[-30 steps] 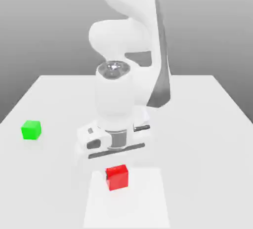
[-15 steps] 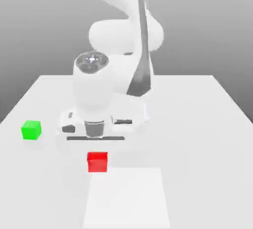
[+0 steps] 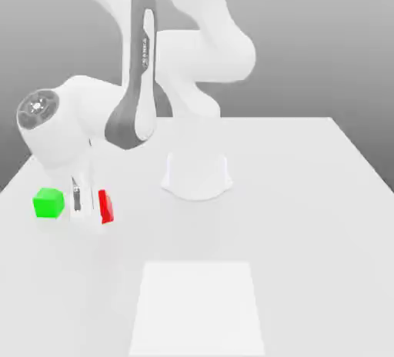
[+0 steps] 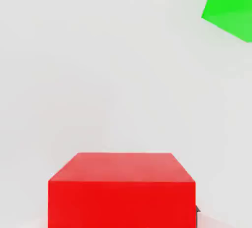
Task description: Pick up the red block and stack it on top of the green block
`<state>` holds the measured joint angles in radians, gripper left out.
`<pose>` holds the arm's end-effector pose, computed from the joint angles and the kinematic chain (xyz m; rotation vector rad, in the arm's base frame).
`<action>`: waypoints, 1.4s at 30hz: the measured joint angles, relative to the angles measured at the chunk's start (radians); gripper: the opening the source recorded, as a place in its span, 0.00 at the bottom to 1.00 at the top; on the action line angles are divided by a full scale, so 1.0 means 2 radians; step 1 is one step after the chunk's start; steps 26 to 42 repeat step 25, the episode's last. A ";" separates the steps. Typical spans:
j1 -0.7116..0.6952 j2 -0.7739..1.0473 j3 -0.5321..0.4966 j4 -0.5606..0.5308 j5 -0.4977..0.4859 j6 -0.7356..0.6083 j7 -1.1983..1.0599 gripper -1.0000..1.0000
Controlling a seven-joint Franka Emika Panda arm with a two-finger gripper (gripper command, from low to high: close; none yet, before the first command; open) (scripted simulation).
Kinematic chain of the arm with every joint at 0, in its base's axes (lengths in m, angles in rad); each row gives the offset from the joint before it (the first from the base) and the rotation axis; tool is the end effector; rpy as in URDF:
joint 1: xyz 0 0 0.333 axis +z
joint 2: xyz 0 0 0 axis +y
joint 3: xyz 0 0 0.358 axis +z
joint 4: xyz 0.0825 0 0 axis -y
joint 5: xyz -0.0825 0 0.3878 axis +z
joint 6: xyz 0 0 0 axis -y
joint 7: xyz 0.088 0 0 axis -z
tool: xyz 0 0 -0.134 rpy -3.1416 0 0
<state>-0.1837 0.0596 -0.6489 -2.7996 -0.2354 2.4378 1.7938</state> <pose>0.2074 -0.2424 0.1820 0.9830 -2.6110 -0.4185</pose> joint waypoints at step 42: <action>-0.256 0.001 0.065 -0.017 0.182 0.224 0.450 1.00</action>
